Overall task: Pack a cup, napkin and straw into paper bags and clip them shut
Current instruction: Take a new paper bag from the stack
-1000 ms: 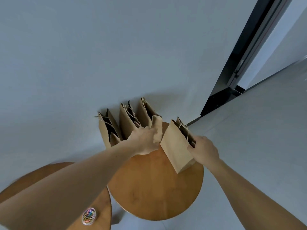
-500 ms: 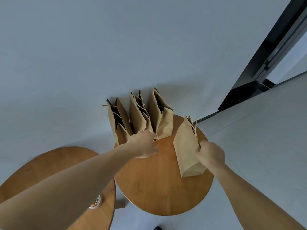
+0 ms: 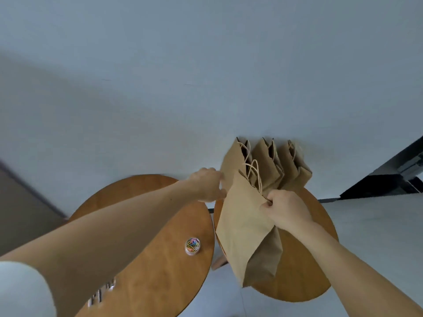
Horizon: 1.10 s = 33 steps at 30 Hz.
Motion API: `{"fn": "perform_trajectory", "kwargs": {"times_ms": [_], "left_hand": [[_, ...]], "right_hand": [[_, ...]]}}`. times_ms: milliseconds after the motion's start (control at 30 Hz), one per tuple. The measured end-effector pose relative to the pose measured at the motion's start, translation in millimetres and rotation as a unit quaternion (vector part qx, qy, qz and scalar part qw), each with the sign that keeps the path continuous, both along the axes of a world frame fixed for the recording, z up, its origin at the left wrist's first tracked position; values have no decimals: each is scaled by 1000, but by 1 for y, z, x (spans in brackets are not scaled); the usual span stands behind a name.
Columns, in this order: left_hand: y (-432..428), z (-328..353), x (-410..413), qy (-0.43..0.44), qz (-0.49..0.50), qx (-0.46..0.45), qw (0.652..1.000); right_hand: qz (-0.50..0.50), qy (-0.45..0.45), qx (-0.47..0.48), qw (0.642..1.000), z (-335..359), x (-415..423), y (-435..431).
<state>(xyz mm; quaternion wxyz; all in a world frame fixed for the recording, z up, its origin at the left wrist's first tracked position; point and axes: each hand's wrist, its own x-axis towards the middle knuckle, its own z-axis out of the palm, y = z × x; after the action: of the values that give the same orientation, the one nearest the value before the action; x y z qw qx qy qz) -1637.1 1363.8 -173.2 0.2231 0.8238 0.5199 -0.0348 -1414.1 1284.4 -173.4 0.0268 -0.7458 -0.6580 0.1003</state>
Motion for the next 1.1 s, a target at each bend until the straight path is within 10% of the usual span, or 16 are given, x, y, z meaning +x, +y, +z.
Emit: {"fn": "perform_trajectory", "kwargs": {"times_ms": [500, 1100], "left_hand": [[-31, -51, -222, 10, 209, -90, 974], [-26, -117, -226, -9, 240, -210, 948]], "right_hand": [[165, 31, 12, 986, -71, -248, 43], [229, 227, -195, 926, -140, -250, 75]]}}
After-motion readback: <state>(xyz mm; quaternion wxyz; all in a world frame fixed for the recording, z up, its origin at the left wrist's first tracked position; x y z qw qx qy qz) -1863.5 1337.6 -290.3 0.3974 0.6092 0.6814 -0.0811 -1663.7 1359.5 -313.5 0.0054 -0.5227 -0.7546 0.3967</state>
